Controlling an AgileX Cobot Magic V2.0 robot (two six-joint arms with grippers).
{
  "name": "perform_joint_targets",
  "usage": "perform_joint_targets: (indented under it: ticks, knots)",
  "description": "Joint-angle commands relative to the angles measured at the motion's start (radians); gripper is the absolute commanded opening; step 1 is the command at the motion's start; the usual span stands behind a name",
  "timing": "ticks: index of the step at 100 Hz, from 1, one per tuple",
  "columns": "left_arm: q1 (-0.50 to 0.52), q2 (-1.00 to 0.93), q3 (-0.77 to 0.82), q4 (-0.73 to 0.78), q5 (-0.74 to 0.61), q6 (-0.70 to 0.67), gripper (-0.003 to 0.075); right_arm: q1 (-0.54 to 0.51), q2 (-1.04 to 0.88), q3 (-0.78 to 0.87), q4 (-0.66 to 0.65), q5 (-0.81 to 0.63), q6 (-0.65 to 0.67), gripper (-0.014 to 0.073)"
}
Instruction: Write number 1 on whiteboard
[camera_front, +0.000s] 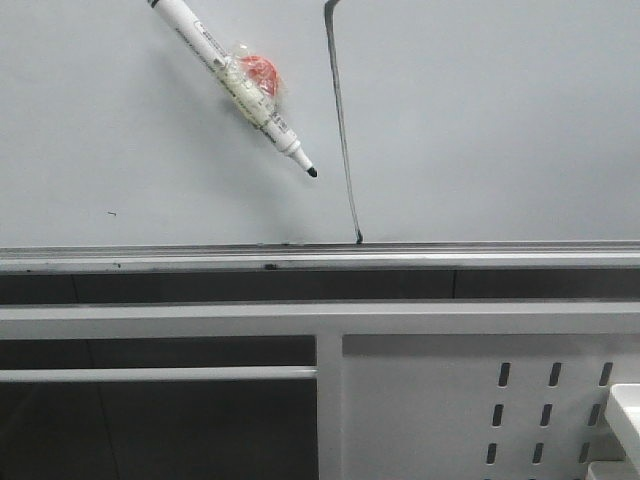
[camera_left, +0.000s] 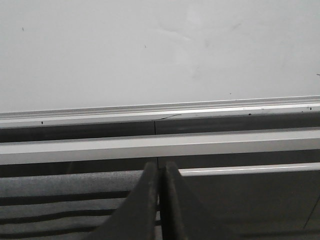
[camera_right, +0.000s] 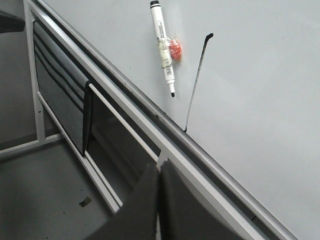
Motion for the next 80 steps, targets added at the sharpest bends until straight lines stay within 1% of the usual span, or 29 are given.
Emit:
perform_joint_targets:
  ticks: [1,19,26,31,36,40,41,43,46,47,48,53,58,68,71,80]
  knots:
    - [0.004,-0.020,0.036,-0.002,-0.054,-0.009,-0.0020,-0.004,0.010,-0.023,-0.002,-0.082,-0.003,-0.0050]
    - [0.004,-0.020,0.036,-0.002,-0.054,-0.009,-0.0020,-0.006,0.010,-0.009,-0.002,-0.082,-0.003,-0.0050]
    - [0.004,-0.020,0.036,-0.002,-0.054,-0.009,-0.0020,-0.007,0.010,0.026,-0.002,-0.154,0.013,-0.0050]
    - [0.004,-0.020,0.036,-0.002,-0.054,-0.009,-0.0020,-0.011,0.010,0.065,-0.007,-0.241,0.066,-0.0050]
    - [0.004,-0.020,0.036,-0.002,-0.054,-0.009,-0.0020,-0.020,0.010,0.119,-0.055,-0.380,0.169,-0.0050]
    - [0.004,-0.020,0.036,-0.002,-0.054,-0.009,-0.0020,-0.031,0.010,0.175,-0.153,-0.483,0.305,-0.0050]
    - [0.004,-0.020,0.036,-0.002,-0.054,-0.009,-0.0020,-0.033,0.010,0.185,-0.172,-0.525,0.360,-0.0050]
    - [0.004,-0.020,0.036,-0.002,-0.054,-0.009,-0.0020,-0.043,0.010,0.215,-0.245,-0.582,0.421,-0.0050]
    - [0.004,-0.020,0.036,-0.002,-0.054,-0.009,-0.0020,-0.063,0.010,0.254,-0.353,-0.640,0.582,-0.0050]
    - [0.004,-0.020,0.036,-0.002,-0.054,-0.009,-0.0020,-0.076,0.010,0.273,-0.371,-0.652,0.613,-0.0050]
    - [0.004,-0.020,0.036,-0.002,-0.054,-0.009,-0.0020,-0.082,0.010,0.283,-0.386,-0.670,0.670,-0.0050]
    - [0.004,-0.020,0.036,-0.002,-0.054,-0.009,-0.0020,-0.131,0.010,0.346,-0.461,-0.708,0.799,-0.0050]
    - [0.004,-0.020,0.036,-0.002,-0.054,-0.009,-0.0020,-0.188,0.010,0.408,-0.470,-0.721,0.816,-0.0050]
    - [0.004,-0.020,0.036,-0.002,-0.054,-0.009,-0.0020,-0.265,-0.011,0.479,-0.470,-0.726,0.816,-0.0050]
    - [0.004,-0.020,0.036,-0.002,-0.054,-0.009,-0.0020,-0.279,-0.023,0.477,-0.472,-0.649,0.814,-0.0050]
    - [0.004,-0.020,0.036,-0.002,-0.054,-0.009,-0.0020,-0.311,-0.070,0.477,-0.472,-0.536,0.800,-0.0050]
